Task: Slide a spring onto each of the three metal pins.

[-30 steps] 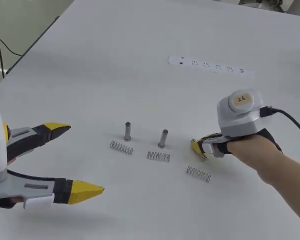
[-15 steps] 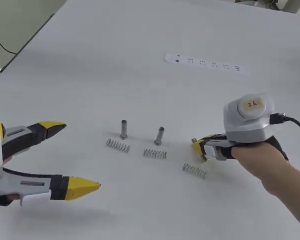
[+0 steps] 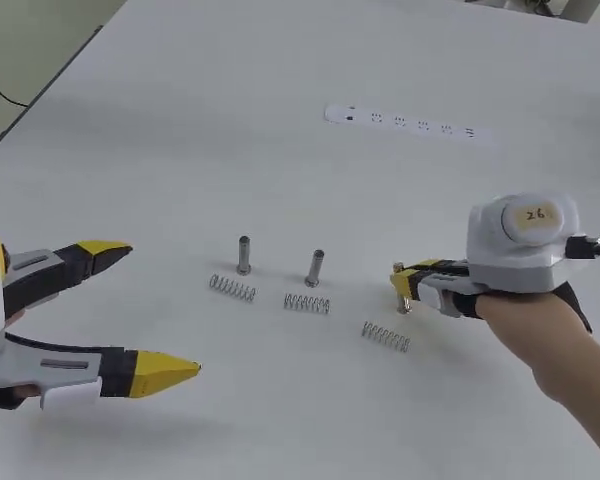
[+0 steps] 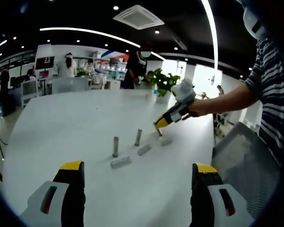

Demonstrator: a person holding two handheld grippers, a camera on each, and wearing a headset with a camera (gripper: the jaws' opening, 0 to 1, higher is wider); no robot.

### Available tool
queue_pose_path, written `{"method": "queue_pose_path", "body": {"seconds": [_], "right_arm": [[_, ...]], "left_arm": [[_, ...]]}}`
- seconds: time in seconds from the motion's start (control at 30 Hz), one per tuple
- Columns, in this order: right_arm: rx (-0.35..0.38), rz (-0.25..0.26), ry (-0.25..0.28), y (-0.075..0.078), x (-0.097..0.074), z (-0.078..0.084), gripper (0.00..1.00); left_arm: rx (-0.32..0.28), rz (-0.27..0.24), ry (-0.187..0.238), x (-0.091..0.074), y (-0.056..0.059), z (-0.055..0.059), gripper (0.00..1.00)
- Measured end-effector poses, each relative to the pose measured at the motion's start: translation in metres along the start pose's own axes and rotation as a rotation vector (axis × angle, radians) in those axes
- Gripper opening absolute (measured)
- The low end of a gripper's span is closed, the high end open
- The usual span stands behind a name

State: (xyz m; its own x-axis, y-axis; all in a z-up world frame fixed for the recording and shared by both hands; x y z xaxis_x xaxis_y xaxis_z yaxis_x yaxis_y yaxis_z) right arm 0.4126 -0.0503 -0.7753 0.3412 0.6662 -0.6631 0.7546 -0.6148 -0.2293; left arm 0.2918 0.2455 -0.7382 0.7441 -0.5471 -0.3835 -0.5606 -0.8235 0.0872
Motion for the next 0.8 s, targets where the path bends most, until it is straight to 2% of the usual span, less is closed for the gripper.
{"method": "queue_pose_path", "body": {"seconds": [0.37, 0.57, 0.8], "right_arm": [[-0.003, 0.003, 0.028, 0.0017, -0.0034, -0.0001, 0.05], [-0.029, 0.001, 0.044, -0.0003, -0.0036, 0.0019, 0.05], [-0.046, 0.003, 0.030, -0.0021, -0.0051, 0.0021, 0.05]], "left_arm": [[0.004, 0.010, -0.001, 0.0019, 0.0011, -0.0010, 0.90], [0.003, 0.020, -0.006, 0.0026, 0.0023, -0.0013, 0.90], [0.007, 0.017, -0.001, 0.0013, 0.0027, -0.0018, 0.90]]}}
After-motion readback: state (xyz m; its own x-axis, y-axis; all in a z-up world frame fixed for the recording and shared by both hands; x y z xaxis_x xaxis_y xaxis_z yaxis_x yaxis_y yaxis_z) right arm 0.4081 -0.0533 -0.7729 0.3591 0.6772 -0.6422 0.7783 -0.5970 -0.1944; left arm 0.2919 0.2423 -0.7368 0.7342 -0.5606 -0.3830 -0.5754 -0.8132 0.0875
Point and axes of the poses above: the centre of the closed fingertips' face, and the gripper's own axes: x roughly forward along the fingers, y roughly to its right, z roughly out of its underside, the point moved 7 cm from there along -x, roughly backward along the fingers, and after that the axes turned 11 degrees about -z, right-handed, at the moved point
